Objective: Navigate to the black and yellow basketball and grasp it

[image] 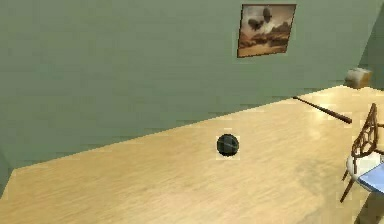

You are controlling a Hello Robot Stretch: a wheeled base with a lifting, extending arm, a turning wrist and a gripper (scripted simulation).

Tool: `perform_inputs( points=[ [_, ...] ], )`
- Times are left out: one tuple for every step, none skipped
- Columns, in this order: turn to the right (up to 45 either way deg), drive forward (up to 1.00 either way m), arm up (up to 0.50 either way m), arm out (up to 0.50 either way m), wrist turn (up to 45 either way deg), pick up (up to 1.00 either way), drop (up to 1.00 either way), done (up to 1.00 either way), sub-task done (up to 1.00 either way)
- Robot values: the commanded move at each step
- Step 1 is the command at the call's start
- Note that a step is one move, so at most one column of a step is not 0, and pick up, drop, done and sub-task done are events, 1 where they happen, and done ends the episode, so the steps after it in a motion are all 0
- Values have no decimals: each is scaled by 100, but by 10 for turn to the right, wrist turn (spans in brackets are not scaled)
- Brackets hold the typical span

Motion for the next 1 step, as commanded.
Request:
perform_inputs(
  points=[
    [0, 95, 0, 0, 0, 0, 0, 0, 0]
  ],
)
